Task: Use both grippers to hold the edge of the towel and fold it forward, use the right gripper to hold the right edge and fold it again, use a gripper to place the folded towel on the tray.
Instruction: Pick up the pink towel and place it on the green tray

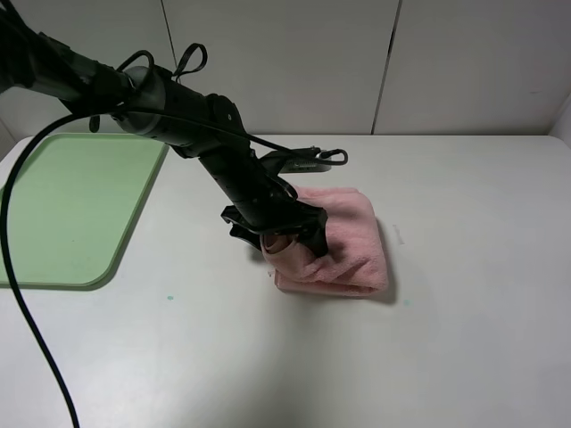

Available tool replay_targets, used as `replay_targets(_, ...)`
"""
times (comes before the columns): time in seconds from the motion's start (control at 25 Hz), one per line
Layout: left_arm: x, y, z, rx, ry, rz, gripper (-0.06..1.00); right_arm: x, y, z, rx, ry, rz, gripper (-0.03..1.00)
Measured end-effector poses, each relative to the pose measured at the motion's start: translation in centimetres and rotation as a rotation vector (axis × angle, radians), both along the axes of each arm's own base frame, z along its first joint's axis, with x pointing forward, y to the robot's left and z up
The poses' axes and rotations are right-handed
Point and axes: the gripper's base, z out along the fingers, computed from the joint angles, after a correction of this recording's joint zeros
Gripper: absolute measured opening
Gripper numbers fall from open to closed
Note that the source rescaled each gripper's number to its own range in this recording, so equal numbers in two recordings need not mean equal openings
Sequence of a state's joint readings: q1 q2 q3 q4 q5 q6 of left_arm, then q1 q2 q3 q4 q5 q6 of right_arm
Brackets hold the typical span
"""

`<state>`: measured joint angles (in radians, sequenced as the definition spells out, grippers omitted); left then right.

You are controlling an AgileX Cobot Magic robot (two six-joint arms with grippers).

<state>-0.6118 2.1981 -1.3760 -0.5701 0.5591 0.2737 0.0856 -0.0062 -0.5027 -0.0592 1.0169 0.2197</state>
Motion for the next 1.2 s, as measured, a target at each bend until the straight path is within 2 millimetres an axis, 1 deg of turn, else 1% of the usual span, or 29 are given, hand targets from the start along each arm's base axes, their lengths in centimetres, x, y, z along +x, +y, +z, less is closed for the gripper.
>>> replay_targets(0.24, -0.01, 0.01, -0.22, 0.003, 0.004, -0.001, 0.82, 0.0, 0.0, 0.0, 0.0, 0.0, 0.0, 1.0)
replay_targets(0.4, -0.02, 0.02, -0.31, 0.005, 0.0, -0.013, 0.78, 0.0, 0.0, 0.0, 0.0, 0.0, 0.0, 1.0)
replay_targets(0.52, -0.02, 0.02, -0.36, 0.006, -0.003, -0.022, 0.73, 0.0, 0.0, 0.0, 0.0, 0.0, 0.0, 1.0)
replay_targets(0.68, -0.07, -0.01, -0.57, 0.009, 0.001, -0.024, 0.58, 0.0, 0.0, 0.0, 0.0, 0.0, 0.0, 1.0)
replay_targets(0.84, -0.26, -0.23, -0.84, 0.012, 0.004, -0.031, 0.34, 0.0, 0.0, 0.0, 0.0, 0.0, 0.0, 1.0)
replay_targets(0.92, -0.38, -0.39, -0.84, 0.012, 0.003, -0.035, 0.19, 0.0, 0.0, 0.0, 0.0, 0.0, 0.0, 1.0)
replay_targets(0.96, -0.38, -0.4, -0.84, 0.012, 0.003, -0.035, 0.14, 0.0, 0.0, 0.0, 0.0, 0.0, 0.0, 1.0)
replay_targets(1.2, -0.38, -0.4, -0.85, 0.014, -0.001, -0.039, 0.14, 0.0, 0.0, 0.0, 0.0, 0.0, 0.0, 1.0)
